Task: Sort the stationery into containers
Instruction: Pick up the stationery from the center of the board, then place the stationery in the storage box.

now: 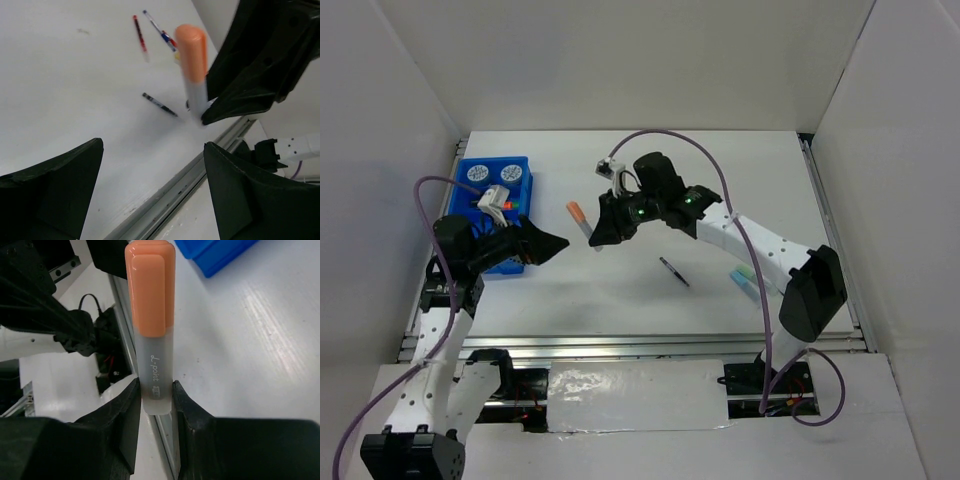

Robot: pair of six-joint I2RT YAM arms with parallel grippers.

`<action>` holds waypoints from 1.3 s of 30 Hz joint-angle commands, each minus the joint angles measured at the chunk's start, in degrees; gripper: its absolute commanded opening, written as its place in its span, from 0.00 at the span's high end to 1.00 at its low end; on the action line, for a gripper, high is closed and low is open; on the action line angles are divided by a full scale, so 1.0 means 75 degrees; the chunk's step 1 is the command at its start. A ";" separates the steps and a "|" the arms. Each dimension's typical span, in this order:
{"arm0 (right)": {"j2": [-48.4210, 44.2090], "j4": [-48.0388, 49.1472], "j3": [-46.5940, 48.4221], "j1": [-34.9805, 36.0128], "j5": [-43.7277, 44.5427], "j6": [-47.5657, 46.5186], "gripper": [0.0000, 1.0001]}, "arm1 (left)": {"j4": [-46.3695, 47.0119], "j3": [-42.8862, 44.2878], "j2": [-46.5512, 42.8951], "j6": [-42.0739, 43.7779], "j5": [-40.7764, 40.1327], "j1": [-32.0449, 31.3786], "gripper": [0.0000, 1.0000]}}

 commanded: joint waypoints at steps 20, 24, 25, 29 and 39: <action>0.0826 -0.0569 0.1241 0.0936 0.1537 -0.0174 1.00 | 0.2487 0.0241 0.1541 -0.1138 -0.0974 -0.1205 0.21; 0.0873 -0.0558 0.1347 0.1007 0.1666 -0.0128 1.00 | 0.2335 0.0264 0.1646 -0.1092 -0.1127 -0.1205 0.40; 0.0885 -0.0581 0.1370 0.1007 0.1643 -0.0127 0.96 | 0.2299 0.0299 0.1646 -0.1057 -0.1127 -0.1205 0.45; 0.0733 -0.0488 0.1148 0.0948 0.1502 -0.0151 0.73 | 0.1761 0.0825 0.1705 -0.0332 -0.1326 -0.1170 0.78; -0.0215 -0.1013 0.0258 -0.0456 0.1117 -0.0689 0.30 | -0.2994 0.4515 0.3051 0.7771 -0.1569 0.0423 1.00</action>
